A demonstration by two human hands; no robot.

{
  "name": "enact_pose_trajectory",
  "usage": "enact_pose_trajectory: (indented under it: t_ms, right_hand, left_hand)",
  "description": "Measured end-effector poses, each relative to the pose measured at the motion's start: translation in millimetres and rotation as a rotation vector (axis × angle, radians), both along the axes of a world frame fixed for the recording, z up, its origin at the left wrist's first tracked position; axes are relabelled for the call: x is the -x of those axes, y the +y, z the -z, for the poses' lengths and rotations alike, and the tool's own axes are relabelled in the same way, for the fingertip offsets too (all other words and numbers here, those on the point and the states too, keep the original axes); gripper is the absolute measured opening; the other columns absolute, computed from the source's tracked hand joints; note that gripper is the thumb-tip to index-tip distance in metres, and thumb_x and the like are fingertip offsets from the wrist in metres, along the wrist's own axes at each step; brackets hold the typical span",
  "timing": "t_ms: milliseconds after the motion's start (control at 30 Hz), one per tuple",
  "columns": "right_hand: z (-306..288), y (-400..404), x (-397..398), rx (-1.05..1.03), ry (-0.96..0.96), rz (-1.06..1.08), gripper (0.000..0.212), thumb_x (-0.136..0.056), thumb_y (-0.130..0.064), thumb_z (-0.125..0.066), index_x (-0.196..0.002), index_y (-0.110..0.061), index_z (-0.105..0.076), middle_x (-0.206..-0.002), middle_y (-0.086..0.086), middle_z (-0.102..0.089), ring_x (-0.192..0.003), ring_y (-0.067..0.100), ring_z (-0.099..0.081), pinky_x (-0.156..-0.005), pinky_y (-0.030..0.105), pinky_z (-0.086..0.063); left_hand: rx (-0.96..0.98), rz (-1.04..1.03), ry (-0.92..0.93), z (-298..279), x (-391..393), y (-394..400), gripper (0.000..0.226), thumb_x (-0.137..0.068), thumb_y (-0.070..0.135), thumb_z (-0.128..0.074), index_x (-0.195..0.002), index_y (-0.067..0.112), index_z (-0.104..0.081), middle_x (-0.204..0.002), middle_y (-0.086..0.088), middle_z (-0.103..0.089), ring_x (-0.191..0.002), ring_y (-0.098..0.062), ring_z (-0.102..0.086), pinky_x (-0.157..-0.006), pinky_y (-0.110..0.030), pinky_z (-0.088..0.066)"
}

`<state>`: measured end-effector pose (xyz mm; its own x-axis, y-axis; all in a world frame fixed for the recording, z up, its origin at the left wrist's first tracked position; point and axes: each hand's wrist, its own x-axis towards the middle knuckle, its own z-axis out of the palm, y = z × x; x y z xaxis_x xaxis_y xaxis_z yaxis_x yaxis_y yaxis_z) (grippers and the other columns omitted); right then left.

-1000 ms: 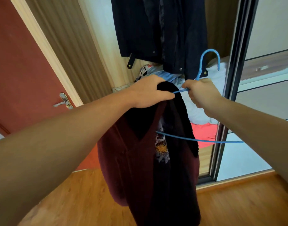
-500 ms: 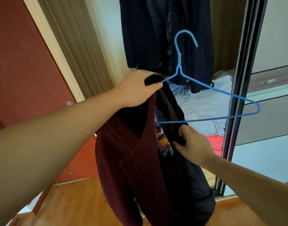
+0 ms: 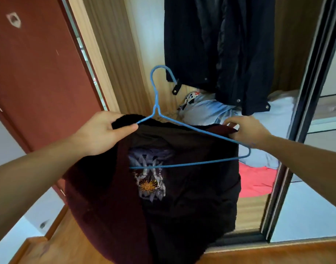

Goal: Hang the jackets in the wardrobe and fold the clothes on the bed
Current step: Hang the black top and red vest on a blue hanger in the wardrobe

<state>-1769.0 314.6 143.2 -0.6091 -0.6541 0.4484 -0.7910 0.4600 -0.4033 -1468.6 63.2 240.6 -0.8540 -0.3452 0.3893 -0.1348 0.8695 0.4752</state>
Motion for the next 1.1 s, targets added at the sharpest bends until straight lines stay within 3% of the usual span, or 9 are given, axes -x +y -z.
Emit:
enact_pose_trajectory:
  t_ms: [67, 167, 267, 433, 567, 667, 833, 967, 1100]
  right_hand:
    - [-18, -3, -6, -0.014, 0.085, -0.021, 0.026, -0.074, -0.008, -0.065, -0.097, -0.017, -0.072, -0.092, 0.004, -0.072, -0.089, 0.03, -0.065, -0.08, 0.04, -0.052]
    - [-42, -4, -14, -0.092, 0.192, 0.037, 0.022, -0.075, -0.019, -0.062, -0.095, -0.024, -0.071, -0.09, 0.005, -0.07, -0.089, 0.034, -0.063, -0.075, 0.038, -0.051]
    - [-56, 0, -23, -0.264, 0.357, 0.113, 0.026, -0.079, -0.03, -0.058, -0.104, -0.032, -0.067, -0.096, 0.007, -0.068, -0.09, 0.034, -0.061, -0.066, 0.031, -0.038]
    - [-70, 5, -39, -0.374, 0.27, 0.181, 0.034, -0.077, -0.026, -0.054, -0.11, -0.03, -0.062, -0.106, 0.011, -0.063, -0.094, 0.037, -0.059, -0.068, 0.033, -0.04]
    - [-86, 13, -48, -0.479, 0.336, 0.24, 0.035, -0.077, -0.023, -0.052, -0.111, -0.025, -0.062, -0.102, 0.009, -0.063, -0.085, 0.034, -0.058, -0.06, 0.03, -0.04]
    - [-94, 18, -61, -0.539, 0.438, 0.262, 0.028, -0.078, -0.025, -0.051, -0.105, -0.022, -0.061, -0.094, 0.006, -0.062, -0.073, 0.029, -0.052, -0.051, 0.028, -0.031]
    - [-105, 37, -71, -0.622, 0.585, 0.277, 0.029, -0.08, -0.026, -0.05, -0.107, -0.022, -0.062, -0.087, 0.005, -0.059, -0.079, 0.031, -0.059, -0.06, 0.032, -0.04]
    - [-123, 76, -61, -0.657, 0.558, 0.344, 0.033, -0.075, -0.029, -0.051, -0.105, -0.032, -0.064, -0.093, 0.004, -0.064, -0.086, 0.031, -0.063, -0.062, 0.03, -0.044]
    - [-128, 90, -72, -0.748, 0.586, 0.412, 0.035, -0.073, -0.032, -0.053, -0.107, -0.03, -0.064, -0.095, 0.003, -0.064, -0.087, 0.03, -0.065, -0.061, 0.029, -0.043]
  left_hand:
    - [0.01, -0.034, 0.019, 9, -5, -10, 0.015, -0.086, 0.041, -0.065, -0.076, 0.032, -0.072, -0.063, -0.001, -0.066, -0.06, -0.004, -0.053, -0.068, -0.031, -0.045]
    - [0.071, -0.085, 0.049, 17, -6, -17, 0.026, -0.087, 0.042, -0.063, -0.064, 0.055, -0.063, -0.045, 0.018, -0.047, -0.046, 0.003, -0.043, -0.077, -0.03, -0.044]
    - [0.057, -0.094, 0.058, 26, -5, -31, 0.018, -0.087, 0.043, -0.065, -0.071, 0.052, -0.067, -0.052, 0.013, -0.046, -0.049, -0.004, -0.041, -0.052, -0.021, -0.037]
    - [0.052, -0.174, 0.082, 42, 8, -34, 0.019, -0.086, 0.039, -0.069, -0.079, 0.023, -0.075, -0.052, -0.004, -0.055, -0.044, -0.005, -0.045, -0.045, -0.019, -0.036]
    - [0.046, -0.193, 0.117, 47, 23, -14, 0.02, -0.086, 0.04, -0.068, -0.078, 0.024, -0.074, -0.06, 0.002, -0.067, -0.057, -0.01, -0.062, -0.057, -0.026, -0.048]
    - [-0.022, -0.169, 0.171, 45, 35, 7, 0.021, -0.087, 0.039, -0.068, -0.068, 0.029, -0.07, -0.049, 0.012, -0.059, -0.045, 0.002, -0.054, -0.046, -0.019, -0.039]
    - [-0.047, -0.123, 0.194, 35, 48, 35, 0.02, -0.086, 0.042, -0.068, -0.073, 0.028, -0.073, -0.051, 0.015, -0.062, -0.05, 0.007, -0.056, -0.042, -0.006, -0.035]
    - [-0.032, -0.103, 0.187, 30, 44, 37, 0.024, -0.086, 0.044, -0.067, -0.067, 0.03, -0.07, -0.047, 0.013, -0.058, -0.045, 0.003, -0.054, -0.04, -0.011, -0.035]
    - [0.132, -0.152, 0.186, 15, 53, 56, 0.028, -0.088, 0.046, -0.061, -0.079, 0.023, -0.073, -0.055, 0.004, -0.06, -0.051, -0.008, -0.055, -0.047, -0.024, -0.04]
